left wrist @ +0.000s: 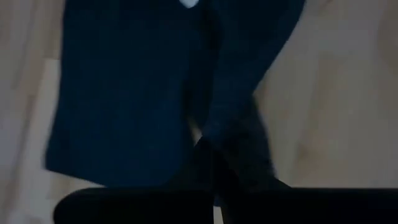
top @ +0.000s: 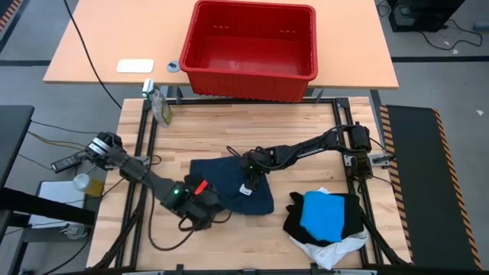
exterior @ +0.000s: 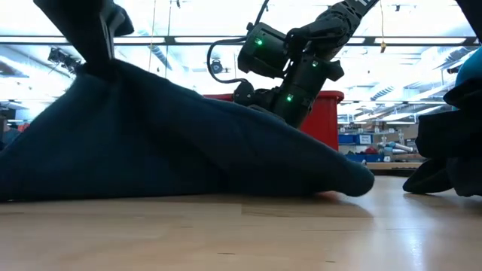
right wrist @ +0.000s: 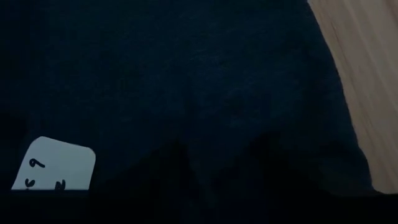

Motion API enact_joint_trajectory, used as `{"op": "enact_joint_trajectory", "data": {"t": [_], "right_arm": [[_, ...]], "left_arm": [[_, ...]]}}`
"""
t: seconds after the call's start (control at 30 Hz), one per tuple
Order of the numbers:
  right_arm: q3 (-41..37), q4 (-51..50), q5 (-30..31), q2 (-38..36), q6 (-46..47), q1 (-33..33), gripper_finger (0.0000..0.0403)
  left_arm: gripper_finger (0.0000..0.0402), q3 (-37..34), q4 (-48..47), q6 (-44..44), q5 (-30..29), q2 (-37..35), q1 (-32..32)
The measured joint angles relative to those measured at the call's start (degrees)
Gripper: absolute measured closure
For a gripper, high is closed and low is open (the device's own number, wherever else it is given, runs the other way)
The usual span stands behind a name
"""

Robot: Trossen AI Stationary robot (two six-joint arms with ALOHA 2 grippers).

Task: Fold laundry
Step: Fold the dark blue shorts

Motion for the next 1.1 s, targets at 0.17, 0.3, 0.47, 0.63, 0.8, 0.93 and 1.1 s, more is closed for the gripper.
{"op": "enact_joint_trajectory", "data": {"t": [0.17, 0.3, 0.47, 0.63, 0.8, 0.93, 1.1], "right_arm": [[0.0, 0.0, -0.2, 0.0, -0.5, 0.0, 0.0167], [0.0, 0.0, -1.1, 0.0, -0.6, 0.0, 0.0167], [0.0, -0.3, -1.2, 0.0, -0.6, 0.4, 0.0167], [0.0, -0.6, -1.2, 0.0, -0.5, 0.9, 0.0167], [0.1, -1.3, -1.1, 0.0, -0.2, 1.1, 0.0167], [0.1, -1.9, -1.1, -0.1, 0.0, 1.2, 0.0167], [0.1, -1.8, -1.0, -0.1, 0.0, 1.2, 0.0167]], "left_arm": [[0.0399, 0.0, -2.5, 6.9, -0.1, 0.0, 2.8], [0.0399, 0.0, -2.8, 14.0, -1.7, 0.0, 5.4], [0.0399, 0.0, -4.2, 20.3, -1.8, 0.0, 9.2], [0.0399, 0.0, -4.3, 25.4, -1.7, 0.0, 12.7], [0.0399, 0.0, -4.5, 29.0, -1.5, 0.0, 15.1], [0.0399, -1.3, -4.7, 30.5, -1.1, -1.7, 16.6], [0.0399, -5.7, -4.5, 29.7, -0.1, -7.7, 18.4]]}}
